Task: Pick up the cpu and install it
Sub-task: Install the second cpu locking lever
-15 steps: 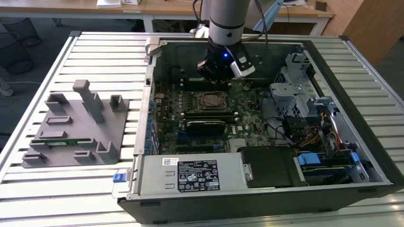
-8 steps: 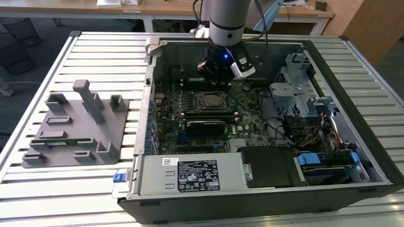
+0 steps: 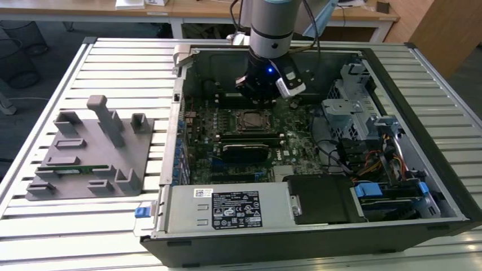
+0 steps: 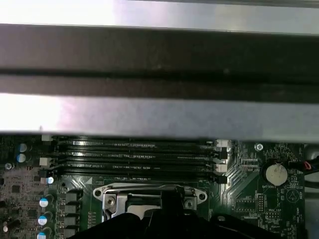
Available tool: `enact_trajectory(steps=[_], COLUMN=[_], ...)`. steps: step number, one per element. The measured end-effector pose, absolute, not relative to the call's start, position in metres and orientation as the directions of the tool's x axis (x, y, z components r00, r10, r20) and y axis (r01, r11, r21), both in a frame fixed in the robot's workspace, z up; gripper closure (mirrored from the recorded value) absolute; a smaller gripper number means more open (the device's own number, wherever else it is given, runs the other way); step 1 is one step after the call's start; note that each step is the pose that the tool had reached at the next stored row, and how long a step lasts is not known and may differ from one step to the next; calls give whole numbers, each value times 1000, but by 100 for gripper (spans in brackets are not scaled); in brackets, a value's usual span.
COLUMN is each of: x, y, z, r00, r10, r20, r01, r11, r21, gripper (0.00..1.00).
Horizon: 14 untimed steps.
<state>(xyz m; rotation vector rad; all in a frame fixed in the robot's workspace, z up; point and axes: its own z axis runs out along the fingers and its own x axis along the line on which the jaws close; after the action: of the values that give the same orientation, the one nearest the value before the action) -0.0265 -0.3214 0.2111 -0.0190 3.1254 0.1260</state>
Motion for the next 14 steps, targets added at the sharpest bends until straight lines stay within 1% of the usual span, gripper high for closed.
enact_trajectory(steps=[8,14], x=[-27,-27], y=[-329,-329], z=[213,236], r00=[-1000,-1000], r10=[-12,-12], r20=[-14,-14], r01=[-13,-13], r11=[997,997], r21=[80,80], gripper=[89,89])
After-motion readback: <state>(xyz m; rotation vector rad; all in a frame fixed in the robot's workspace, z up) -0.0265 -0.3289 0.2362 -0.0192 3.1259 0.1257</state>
